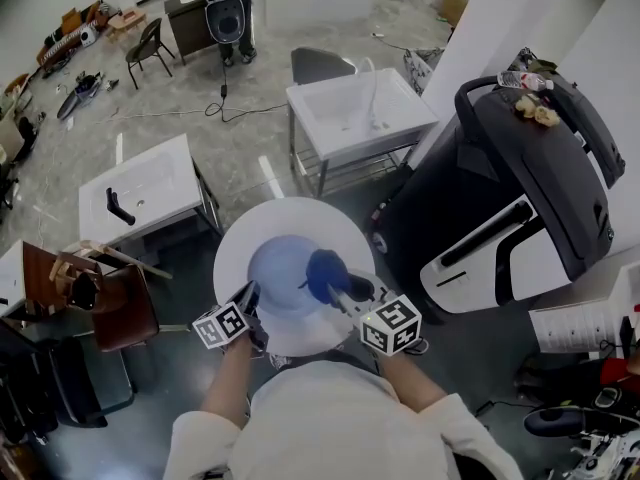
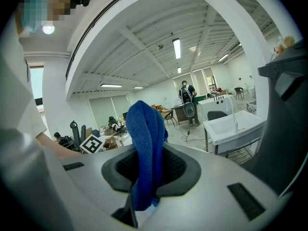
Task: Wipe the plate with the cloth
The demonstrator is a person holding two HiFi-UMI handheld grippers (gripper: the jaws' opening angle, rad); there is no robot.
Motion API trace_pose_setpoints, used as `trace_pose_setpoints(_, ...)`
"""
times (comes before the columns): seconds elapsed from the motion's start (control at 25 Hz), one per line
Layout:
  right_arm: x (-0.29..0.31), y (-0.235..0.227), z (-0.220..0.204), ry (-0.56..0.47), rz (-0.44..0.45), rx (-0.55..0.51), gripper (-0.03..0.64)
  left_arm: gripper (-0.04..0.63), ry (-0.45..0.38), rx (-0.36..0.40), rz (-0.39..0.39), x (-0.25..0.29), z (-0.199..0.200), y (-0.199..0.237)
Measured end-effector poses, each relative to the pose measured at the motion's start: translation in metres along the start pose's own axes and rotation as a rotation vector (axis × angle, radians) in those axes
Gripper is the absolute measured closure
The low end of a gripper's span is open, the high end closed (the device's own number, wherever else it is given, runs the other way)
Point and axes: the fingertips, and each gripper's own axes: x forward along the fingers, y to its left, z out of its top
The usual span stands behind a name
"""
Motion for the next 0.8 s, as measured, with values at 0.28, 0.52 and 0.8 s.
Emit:
trace_pose_setpoints(0.28,0.006,0.005,0.002,-0.013,0.007,-0.004,0.523,0.563,-0.092,0.169,-0.056,-0.022,0.029,-0.046)
trace_pose_setpoints(0.52,0.011,0.004,0.006,-0.023,0.015,-0.01,0.523,0.563,-0.151,0.279,-0.116,-0.037,0.044,-0.088)
trace_pose_setpoints(0.8,0.014,0.006,0.009,-0.027,0.031,-0.014,0.523,0.563,-0.18,0.371,-0.138,-0.052,0.055,-0.116)
